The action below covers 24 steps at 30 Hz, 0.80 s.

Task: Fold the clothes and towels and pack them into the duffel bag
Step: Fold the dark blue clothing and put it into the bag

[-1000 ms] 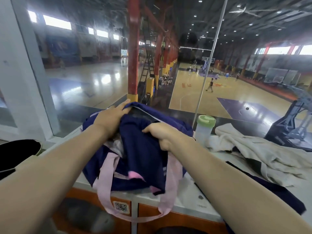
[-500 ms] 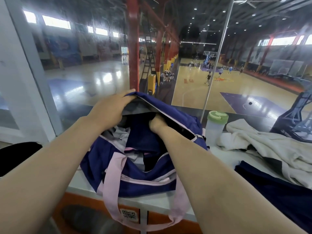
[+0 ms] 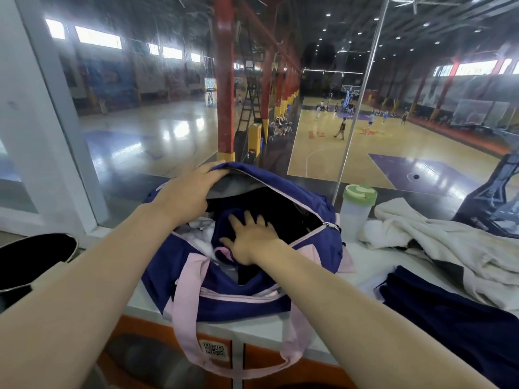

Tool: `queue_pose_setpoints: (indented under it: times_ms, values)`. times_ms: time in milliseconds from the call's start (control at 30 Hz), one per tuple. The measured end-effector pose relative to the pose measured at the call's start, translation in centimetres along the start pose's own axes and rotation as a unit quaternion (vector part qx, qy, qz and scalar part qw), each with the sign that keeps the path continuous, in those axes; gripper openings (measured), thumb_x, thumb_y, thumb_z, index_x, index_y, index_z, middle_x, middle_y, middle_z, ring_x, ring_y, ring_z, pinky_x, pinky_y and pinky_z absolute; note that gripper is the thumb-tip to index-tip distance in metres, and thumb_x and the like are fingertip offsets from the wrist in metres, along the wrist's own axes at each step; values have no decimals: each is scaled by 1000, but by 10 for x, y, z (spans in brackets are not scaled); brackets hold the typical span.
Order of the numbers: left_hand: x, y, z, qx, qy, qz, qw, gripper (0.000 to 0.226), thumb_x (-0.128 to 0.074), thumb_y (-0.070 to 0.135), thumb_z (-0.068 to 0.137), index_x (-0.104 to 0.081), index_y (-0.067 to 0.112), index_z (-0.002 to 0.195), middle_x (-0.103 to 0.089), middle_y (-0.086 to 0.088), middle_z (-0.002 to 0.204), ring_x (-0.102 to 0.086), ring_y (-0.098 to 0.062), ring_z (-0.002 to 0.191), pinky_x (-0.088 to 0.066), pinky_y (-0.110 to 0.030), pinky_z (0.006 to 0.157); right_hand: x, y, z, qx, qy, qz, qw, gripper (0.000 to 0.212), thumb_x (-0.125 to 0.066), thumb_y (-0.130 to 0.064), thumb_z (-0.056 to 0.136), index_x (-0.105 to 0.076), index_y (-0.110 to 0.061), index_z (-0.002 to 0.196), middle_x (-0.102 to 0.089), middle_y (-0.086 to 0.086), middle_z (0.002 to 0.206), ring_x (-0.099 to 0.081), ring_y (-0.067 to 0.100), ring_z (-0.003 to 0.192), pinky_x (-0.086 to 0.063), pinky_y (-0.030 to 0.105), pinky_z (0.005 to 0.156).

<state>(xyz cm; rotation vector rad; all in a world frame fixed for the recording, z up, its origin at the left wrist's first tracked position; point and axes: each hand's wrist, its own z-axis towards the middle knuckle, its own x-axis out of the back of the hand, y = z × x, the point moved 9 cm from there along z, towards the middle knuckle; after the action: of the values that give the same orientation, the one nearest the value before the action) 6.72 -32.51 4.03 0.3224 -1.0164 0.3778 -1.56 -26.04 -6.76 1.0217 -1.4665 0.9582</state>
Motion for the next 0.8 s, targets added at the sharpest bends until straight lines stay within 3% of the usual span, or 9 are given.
queue_pose_setpoints:
  times_ms: [167,367,633,800]
  values:
    - [-7,5,-11,-17,-31,40,999,83,-56,-9,73,-37,25,147,-27,-2,156,-40,-33,130,-40,-43,104,0,2,-3,-3,-12,9,1000,73,-25,-61,98,2,-26,156,5,12,164,-2,38,149,-2,50,120]
    - [-4,26,-33,-4,-41,80,996,78,-61,0,75,-39,25,146,-21,-11,159,-20,-33,145,-24,-48,116,23,3,-51,19,71,16,997,71,-26,-58,98,-7,-23,157,-9,14,163,-9,34,148,-3,49,120]
    - [14,99,-55,21,-4,13,1000,63,-51,7,84,-43,25,143,-21,-5,160,-17,-27,147,-16,-45,119,55,41,-146,36,233,40,971,59,-39,-47,98,-33,-18,149,-42,10,148,-35,30,137,-19,45,115]
    - [0,161,-64,7,-10,-51,999,58,-49,13,85,-45,23,142,-28,-6,158,-23,-27,145,-19,-44,119,56,88,-201,14,275,52,960,54,-41,-43,98,-39,-17,145,-44,4,148,-35,24,138,-22,39,116]
